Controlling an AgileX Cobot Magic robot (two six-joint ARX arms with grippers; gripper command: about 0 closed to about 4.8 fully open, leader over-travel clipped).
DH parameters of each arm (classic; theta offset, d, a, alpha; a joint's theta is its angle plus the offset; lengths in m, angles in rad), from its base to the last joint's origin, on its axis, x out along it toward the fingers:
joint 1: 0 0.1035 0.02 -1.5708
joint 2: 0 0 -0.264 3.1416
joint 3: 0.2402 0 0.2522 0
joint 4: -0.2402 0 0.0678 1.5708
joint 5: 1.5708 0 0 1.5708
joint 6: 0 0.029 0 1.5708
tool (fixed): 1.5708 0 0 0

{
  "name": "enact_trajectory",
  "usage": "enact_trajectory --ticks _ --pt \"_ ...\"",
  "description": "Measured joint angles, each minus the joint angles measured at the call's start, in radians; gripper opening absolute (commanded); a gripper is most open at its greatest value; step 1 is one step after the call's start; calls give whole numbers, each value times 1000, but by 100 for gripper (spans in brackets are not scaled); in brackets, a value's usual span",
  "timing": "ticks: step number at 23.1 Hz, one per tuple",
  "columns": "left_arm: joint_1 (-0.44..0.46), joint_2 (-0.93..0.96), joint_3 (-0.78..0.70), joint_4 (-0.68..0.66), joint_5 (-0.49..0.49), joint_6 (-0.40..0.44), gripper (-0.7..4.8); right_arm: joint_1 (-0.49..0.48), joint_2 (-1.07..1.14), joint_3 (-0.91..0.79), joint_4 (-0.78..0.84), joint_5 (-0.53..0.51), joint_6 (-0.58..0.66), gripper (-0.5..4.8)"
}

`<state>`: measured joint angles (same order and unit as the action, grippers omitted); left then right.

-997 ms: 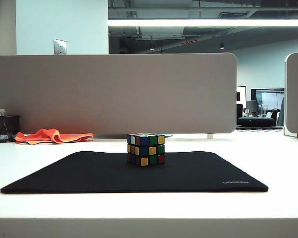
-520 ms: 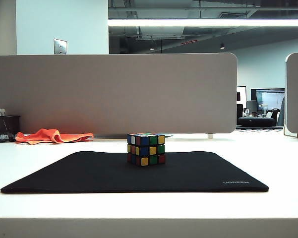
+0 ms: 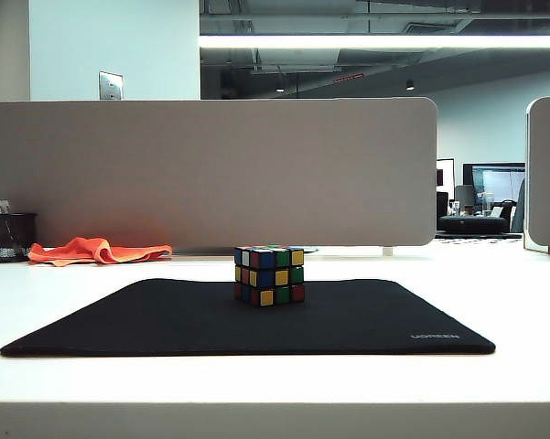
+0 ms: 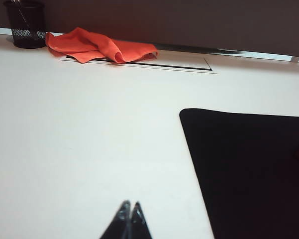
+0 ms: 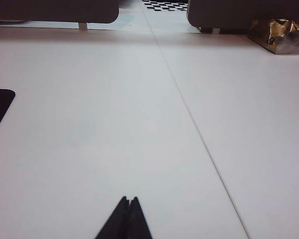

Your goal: Pick up the cube on the right side of the mouse pad, then place it in the center of the mouse pad.

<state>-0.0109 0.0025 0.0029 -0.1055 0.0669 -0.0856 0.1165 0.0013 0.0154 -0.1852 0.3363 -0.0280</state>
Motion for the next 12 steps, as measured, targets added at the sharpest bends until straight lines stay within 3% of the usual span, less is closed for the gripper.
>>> enact_trajectory --ticks 9,12 --pt "0 0 0 0 0 0 -6 1 0 -2 8 0 0 -1" --pt "0 0 0 0 0 0 -6 2 0 -6 83 -1 0 -1"
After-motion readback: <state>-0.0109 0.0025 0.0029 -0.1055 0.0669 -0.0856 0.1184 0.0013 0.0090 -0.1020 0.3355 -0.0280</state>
